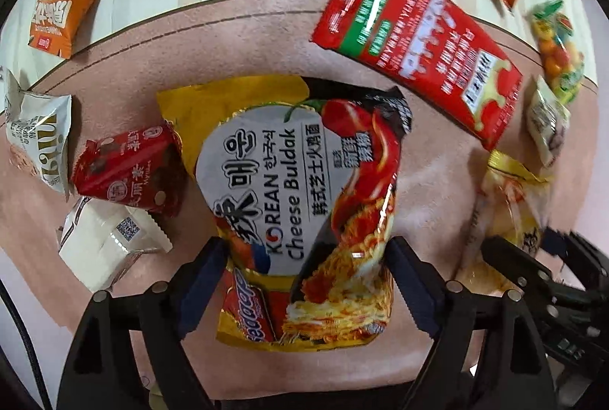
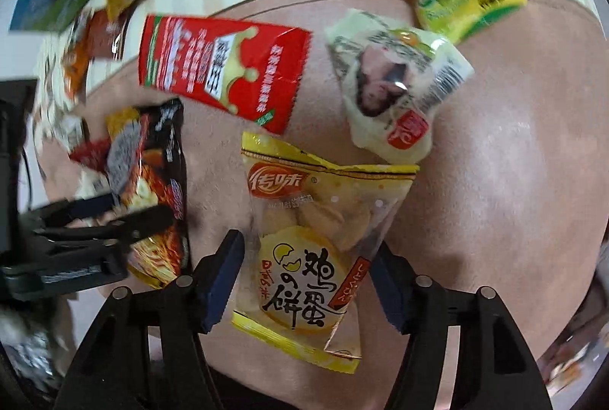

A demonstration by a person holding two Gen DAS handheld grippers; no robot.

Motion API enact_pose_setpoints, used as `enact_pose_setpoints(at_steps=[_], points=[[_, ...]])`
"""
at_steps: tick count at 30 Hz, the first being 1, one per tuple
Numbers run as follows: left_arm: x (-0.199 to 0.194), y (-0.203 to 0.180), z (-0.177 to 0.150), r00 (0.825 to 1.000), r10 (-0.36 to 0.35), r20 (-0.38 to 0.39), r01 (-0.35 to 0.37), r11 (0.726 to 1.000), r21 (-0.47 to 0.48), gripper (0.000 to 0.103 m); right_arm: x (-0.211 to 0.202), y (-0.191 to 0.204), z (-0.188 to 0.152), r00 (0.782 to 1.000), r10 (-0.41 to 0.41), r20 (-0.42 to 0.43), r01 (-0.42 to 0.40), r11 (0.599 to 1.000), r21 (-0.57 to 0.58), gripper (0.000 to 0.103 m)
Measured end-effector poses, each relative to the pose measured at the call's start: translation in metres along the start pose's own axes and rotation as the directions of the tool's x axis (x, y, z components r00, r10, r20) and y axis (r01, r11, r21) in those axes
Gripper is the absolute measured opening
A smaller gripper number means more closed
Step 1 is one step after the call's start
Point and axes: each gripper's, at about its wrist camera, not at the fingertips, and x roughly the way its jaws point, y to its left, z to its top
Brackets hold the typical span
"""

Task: Organize snacks
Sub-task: 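Carry both bags into the cardboard box and open both tools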

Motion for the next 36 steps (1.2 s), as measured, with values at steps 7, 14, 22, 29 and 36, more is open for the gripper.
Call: enact_pose_setpoints(at_steps=[7,14,22,29,36], points=[[0.021,-0.006,0.004,0.997,0.017,0.078,-0.012,0.998,-0.056,0.083,-0.001,-0.011,-0.009,0.999,-0.016,0.028,0.014,0.996,0.087,0.068],[0.004,-0.013,-0.007,0.988,0.054,0.142,-0.044,0.997,-0.071,0.083,0.003,0.021,-0.039,0.987,-0.126,0.099,0.125,0.992,0.012,0.048],[-0.045,-0.006,-0.045,0.972,-0.002,0.234,0.025,0.995,-0.095,0.083,-0.034,0.014,-0.065,0.986,-0.058,0.156,0.059,0.998,-0.002,0.039],[-0.107,0.007,-0.063,0.924,-0.037,0.381,0.078,0.993,-0.093,0.083,-0.081,0.026,-0.074,0.971,0.017,0.24,-0.009,0.999,-0.034,0.038],[-0.208,0.009,-0.058,0.849,-0.094,0.52,0.141,0.989,-0.052,0.083,-0.169,0.056,-0.065,0.919,0.114,0.378,-0.083,0.992,-0.097,0.038]])
